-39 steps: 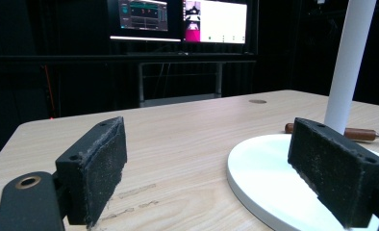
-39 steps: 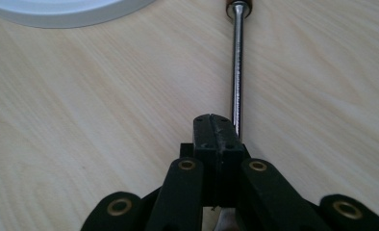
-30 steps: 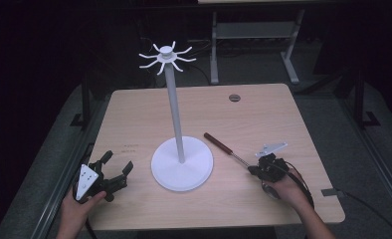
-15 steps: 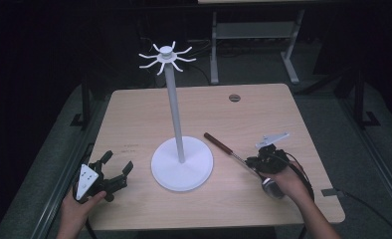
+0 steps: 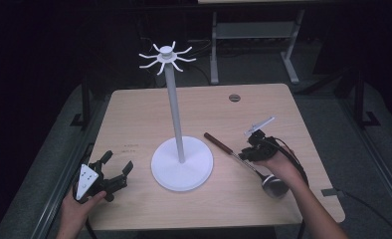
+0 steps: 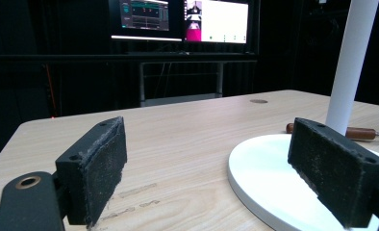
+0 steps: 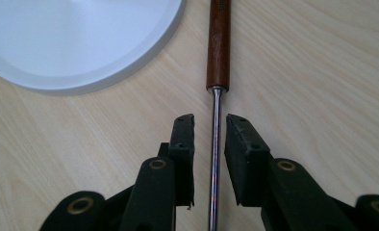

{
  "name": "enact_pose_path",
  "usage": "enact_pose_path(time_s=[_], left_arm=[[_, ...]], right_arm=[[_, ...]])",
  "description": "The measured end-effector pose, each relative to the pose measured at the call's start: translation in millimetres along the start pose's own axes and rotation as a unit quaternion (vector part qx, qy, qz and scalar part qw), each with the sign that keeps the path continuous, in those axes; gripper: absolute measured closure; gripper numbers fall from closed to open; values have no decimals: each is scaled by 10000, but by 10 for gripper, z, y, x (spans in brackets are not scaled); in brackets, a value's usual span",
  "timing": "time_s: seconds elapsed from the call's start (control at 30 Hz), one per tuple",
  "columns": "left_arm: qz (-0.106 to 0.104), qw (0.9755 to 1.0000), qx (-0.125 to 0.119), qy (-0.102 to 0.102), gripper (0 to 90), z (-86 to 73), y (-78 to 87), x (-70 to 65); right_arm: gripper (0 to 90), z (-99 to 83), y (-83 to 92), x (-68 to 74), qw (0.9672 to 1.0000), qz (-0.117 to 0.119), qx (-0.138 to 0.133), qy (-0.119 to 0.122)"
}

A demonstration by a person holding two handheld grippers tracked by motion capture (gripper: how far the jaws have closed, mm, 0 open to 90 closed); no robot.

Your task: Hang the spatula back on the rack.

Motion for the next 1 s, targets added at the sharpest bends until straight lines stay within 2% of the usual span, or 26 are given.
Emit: enact_pose_path(time_s=[0.4, 0.7, 1.0], left_arm=[[-6, 10000, 0, -4, 131, 0, 0, -1], [-18, 10000, -12, 1, 131, 1, 0, -3], [-28, 10000, -12, -2, 131, 0, 1, -3]], right_arm=[[708, 353, -205, -23, 9978, 22, 613, 235], [695, 565, -424, -22, 9939, -34, 1052, 337], [681, 692, -585, -20, 9902, -131, 1330, 411]])
Point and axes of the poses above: each handheld gripper's, and its own axes: y roughly backward along the jaws, z roughly out of its top, x roughly to its left, the point moved 1 cm from there along -y, roughly forward along the jaws, and after that the axes turned 4 degrees about x, right-handed, at the moved point
